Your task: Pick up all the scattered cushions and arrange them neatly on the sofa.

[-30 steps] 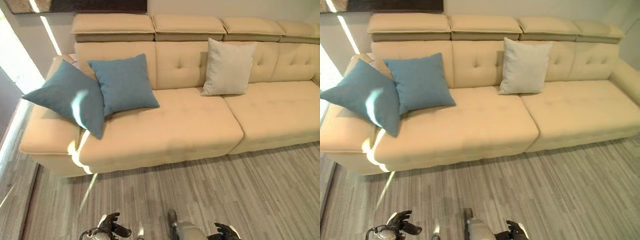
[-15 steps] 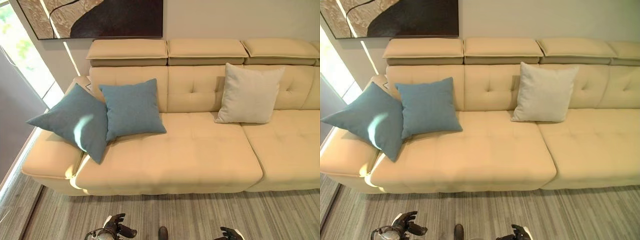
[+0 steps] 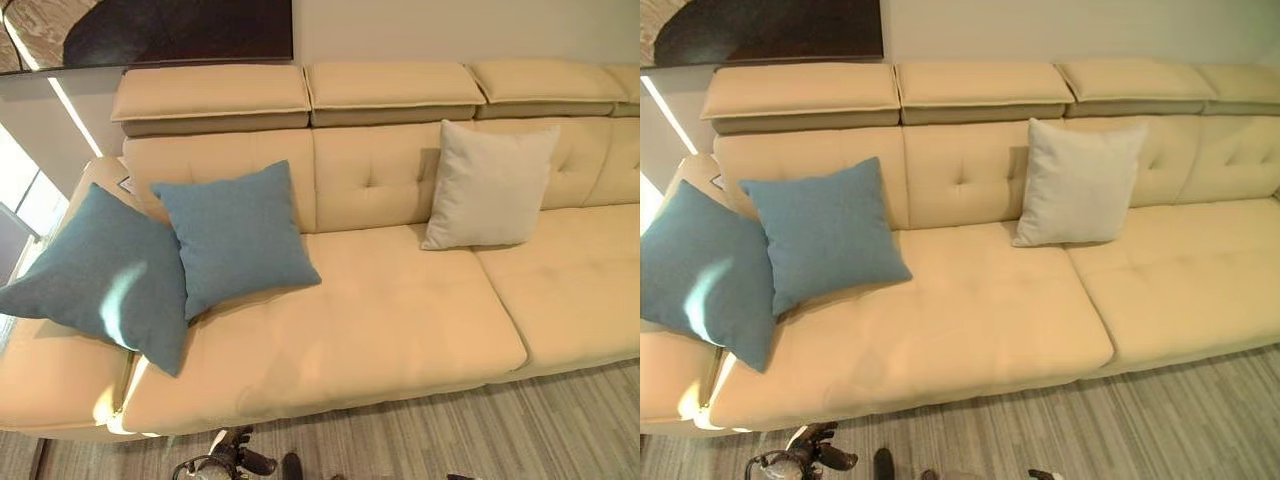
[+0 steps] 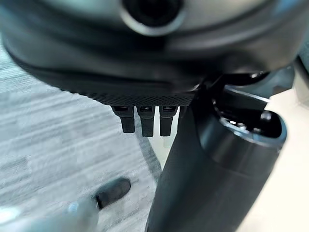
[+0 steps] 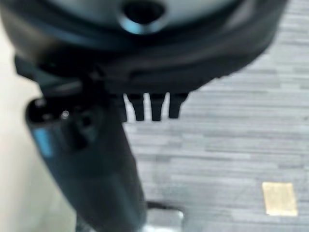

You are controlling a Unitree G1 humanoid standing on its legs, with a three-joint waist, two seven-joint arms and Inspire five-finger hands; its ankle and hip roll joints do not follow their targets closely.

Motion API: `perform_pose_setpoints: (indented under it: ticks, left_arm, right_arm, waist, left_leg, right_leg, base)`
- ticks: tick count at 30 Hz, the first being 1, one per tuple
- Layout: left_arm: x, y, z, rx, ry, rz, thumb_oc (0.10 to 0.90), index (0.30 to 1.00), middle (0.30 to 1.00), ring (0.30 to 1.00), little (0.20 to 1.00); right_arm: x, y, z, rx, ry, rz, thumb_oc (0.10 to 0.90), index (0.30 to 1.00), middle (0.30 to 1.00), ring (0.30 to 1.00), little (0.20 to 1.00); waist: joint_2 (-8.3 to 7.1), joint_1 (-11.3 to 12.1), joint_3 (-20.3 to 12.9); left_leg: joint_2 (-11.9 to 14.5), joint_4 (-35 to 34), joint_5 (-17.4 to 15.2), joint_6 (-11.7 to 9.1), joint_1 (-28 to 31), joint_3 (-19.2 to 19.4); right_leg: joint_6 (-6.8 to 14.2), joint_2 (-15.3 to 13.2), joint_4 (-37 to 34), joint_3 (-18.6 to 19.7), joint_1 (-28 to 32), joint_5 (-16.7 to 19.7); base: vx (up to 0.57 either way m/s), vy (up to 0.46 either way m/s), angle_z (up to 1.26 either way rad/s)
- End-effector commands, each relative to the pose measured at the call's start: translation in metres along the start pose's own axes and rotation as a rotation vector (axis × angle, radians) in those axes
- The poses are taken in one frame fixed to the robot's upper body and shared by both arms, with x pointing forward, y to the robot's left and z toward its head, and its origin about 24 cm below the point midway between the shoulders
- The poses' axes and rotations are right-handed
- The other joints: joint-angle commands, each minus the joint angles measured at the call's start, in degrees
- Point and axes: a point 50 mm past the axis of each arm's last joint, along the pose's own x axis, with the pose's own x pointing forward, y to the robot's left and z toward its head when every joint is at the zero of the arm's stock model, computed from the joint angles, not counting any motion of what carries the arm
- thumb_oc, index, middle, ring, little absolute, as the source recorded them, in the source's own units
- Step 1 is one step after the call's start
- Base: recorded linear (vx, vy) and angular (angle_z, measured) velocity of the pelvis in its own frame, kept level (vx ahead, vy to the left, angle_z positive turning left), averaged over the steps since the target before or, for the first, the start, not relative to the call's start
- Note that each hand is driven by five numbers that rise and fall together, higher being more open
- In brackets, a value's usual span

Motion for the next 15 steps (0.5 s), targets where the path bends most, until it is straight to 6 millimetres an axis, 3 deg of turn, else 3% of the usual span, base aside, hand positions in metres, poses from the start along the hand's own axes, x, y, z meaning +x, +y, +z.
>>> perform_pose_setpoints:
  ticks: [1, 5, 8, 11, 14, 15]
  left_arm:
    - [-0.002, 0.013, -0.01, 0.027, 0.008, 0.032, 0.8, 0.9, 0.9, 0.9, 0.9]
    - [-0.003, 0.01, -0.014, 0.035, 0.024, 0.02, 0.8, 0.9, 0.9, 0.9, 0.9]
    - [-0.004, 0.005, -0.018, 0.038, 0.032, 0.011, 0.8, 0.9, 0.9, 0.9, 0.9]
    - [-0.004, 0.003, -0.019, 0.038, 0.037, 0.003, 0.8, 0.9, 0.9, 0.9, 0.9]
    - [-0.004, -0.001, -0.017, 0.054, 0.029, -0.014, 0.8, 0.9, 0.9, 0.9, 0.9]
    - [-0.002, -0.002, -0.01, 0.061, 0.009, -0.018, 0.8, 0.9, 0.9, 0.9, 0.9]
  right_arm:
    - [0.0, -0.01, -0.001, -0.021, -0.009, -0.032, 0.8, 0.9, 0.9, 0.9, 0.9]
    - [0.0, -0.012, -0.006, -0.029, 0.007, -0.033, 0.8, 0.9, 0.9, 0.9, 0.9]
    - [-0.002, -0.011, -0.014, -0.02, 0.031, -0.034, 0.8, 0.9, 0.9, 0.9, 0.9]
    - [-0.002, -0.013, -0.019, -0.01, 0.045, -0.04, 0.8, 0.9, 0.9, 0.9, 0.9]
    - [-0.002, -0.016, -0.018, 0.02, 0.041, -0.05, 0.8, 0.9, 0.9, 0.9, 0.9]
    - [-0.002, -0.018, -0.017, 0.027, 0.035, -0.055, 0.8, 0.9, 0.9, 0.9, 0.9]
  waist:
    - [-2.99, 0.8, -3.0]
    - [-3.59, 0.0, -2.2]
    - [-3.89, -0.2, -2.3]
    - [-3.78, -0.1, -2.9]
    - [-4.12, -0.8, -2.8]
    - [-4.43, -1.2, -2.2]
  left_leg:
    - [-1.4, 4.7, -8.8, -3.8, -0.5, 1.1]
    - [-2.8, 4.0, -9.3, -3.8, 1.6, -0.8]
    - [-3.0, 4.0, -9.8, -4.0, 2.5, -1.7]
    - [-2.9, 4.4, -10.5, -4.6, 2.8, -1.6]
    - [-2.2, 9.6, -12.3, -6.2, 1.2, -0.6]
    - [-1.5, 15.7, -11.7, -7.7, -1.2, 0.7]
  right_leg:
    - [2.7, -3.2, -11.5, 2.8, 1.2, 8.5]
    - [2.1, -1.2, -17.3, 1.2, 0.4, 10.1]
    - [1.2, 0.0, -18.5, 4.5, 1.9, 10.3]
    - [0.7, -0.1, -19.7, 4.7, 3.2, 10.4]
    - [-0.4, -0.1, -20.6, 5.0, 4.7, 10.0]
    - [-1.0, -0.4, -21.0, 4.4, 5.6, 9.7]
  base:
    - [0.14, 0.015, -0.02]
    - [0.11, -0.029, 0.11]
    - [0.09, -0.07, 0.37]
    - [0.09, -0.075, 0.13]
    - [0.06, -0.077, 0.24]
    - [0.02, -0.036, 0.48]
